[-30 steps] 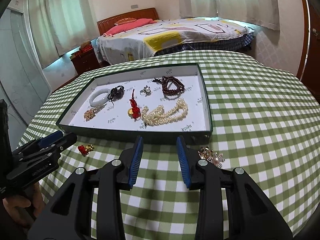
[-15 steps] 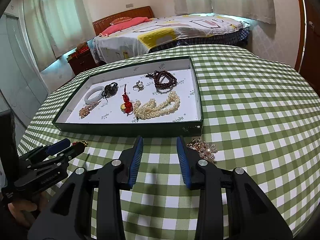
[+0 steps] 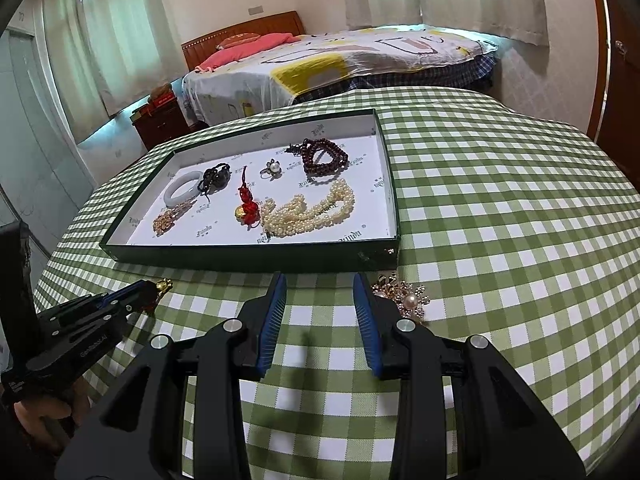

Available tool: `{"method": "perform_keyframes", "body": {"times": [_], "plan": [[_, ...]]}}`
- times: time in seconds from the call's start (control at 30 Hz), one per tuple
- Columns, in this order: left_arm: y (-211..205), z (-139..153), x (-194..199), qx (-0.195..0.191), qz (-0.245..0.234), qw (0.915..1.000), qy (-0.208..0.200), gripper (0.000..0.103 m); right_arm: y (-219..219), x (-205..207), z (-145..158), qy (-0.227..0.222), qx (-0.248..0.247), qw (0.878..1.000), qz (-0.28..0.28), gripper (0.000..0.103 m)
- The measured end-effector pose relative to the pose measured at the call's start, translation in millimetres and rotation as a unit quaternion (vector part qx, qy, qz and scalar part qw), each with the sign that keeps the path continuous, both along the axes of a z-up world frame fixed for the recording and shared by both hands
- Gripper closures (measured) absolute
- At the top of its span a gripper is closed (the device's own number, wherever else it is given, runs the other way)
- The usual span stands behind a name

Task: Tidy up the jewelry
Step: 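Grasp the red knot ornament with the left tool while the right grasps the gold pearl brooch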

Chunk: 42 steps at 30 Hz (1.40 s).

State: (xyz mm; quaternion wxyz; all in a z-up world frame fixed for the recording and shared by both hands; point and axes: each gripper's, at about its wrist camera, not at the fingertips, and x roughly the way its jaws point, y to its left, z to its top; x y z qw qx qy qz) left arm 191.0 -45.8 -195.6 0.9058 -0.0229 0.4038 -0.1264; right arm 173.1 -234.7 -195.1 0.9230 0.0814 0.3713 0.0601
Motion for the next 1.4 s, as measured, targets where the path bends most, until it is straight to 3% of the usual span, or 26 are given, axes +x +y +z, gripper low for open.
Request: {"method": "perform_keyframes", "body": {"times": [0.53, 0.67, 1.4], "plan": [[16, 15, -9, -0.008, 0.018, 0.9996, -0.022, 0.093, -16, -2, -4, 0.006, -0.011, 1.0, -0.025, 0.068], [22, 16, -9, -0.009, 0.025, 0.9993, -0.025, 0.093, -22, -2, -2, 0.003, -0.015, 0.999, -0.035, 0.059], [29, 14, -8, -0.007, 0.035, 0.9991, -0.023, 0.093, -37, 10, -22, 0.033, -0.019, 0.997, -0.062, 0.054]]}}
